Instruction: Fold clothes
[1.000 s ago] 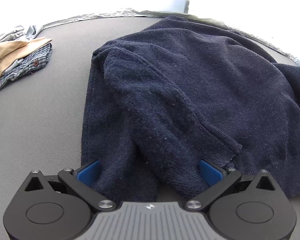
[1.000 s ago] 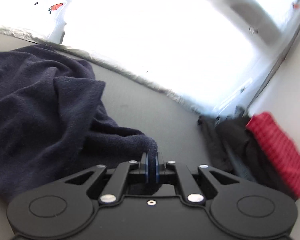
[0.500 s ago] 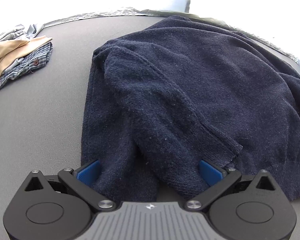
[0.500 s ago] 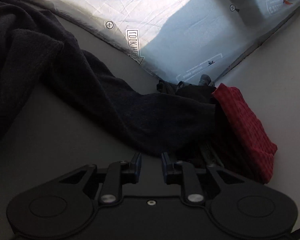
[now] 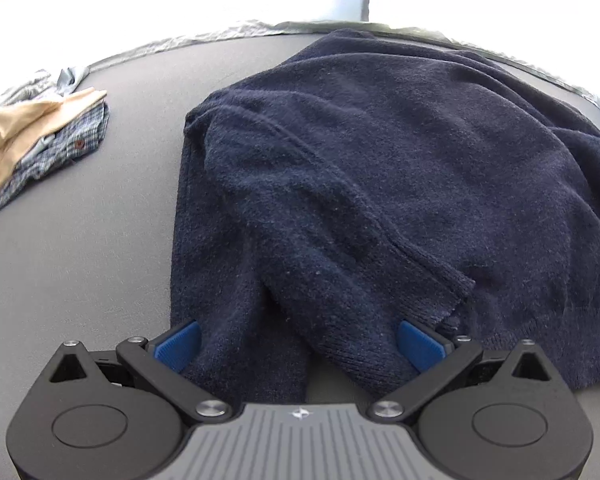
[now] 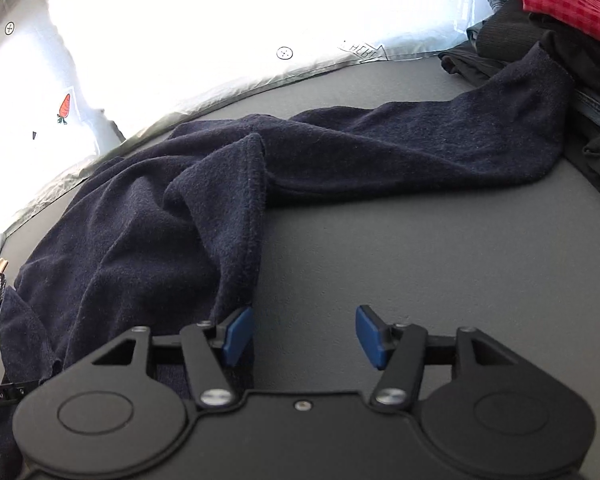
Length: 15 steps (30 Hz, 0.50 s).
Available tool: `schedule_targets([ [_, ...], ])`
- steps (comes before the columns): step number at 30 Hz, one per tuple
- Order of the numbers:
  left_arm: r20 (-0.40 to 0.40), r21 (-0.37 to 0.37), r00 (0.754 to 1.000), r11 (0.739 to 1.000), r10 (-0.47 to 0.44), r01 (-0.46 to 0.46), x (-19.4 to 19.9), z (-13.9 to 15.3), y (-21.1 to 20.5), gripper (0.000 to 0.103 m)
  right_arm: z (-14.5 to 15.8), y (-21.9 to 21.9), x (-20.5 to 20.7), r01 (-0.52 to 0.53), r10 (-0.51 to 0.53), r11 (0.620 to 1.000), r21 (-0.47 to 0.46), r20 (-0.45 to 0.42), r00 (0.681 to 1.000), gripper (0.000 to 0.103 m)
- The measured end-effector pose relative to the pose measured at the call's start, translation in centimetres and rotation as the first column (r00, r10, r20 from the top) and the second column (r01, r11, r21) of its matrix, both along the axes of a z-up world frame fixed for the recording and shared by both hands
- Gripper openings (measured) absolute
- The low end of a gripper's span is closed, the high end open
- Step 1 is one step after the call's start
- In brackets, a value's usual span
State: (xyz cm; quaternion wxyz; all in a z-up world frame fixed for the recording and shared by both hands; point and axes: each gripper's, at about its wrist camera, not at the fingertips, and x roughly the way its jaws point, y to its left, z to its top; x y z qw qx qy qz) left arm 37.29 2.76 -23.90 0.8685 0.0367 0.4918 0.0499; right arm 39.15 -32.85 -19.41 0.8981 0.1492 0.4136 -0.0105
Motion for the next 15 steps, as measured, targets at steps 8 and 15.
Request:
schedule_targets([
  [8, 0.088, 0.092, 0.949, 0.951, -0.302, 0.294, -1.5, 0.9, -5.1, 0.103, 0.5, -0.6, -0.1, -0.039, 0.032, 0.992, 0.122, 0.052, 0.998, 0.073],
  [15, 0.091, 0.272, 0.97, 0.942, -0.226, 0.194, -1.1, -0.2, -5.2, 0.103, -0.1, 0.8, -0.1, -0.076, 0.074, 0.994, 0.083, 0.022, 0.997, 0.075],
])
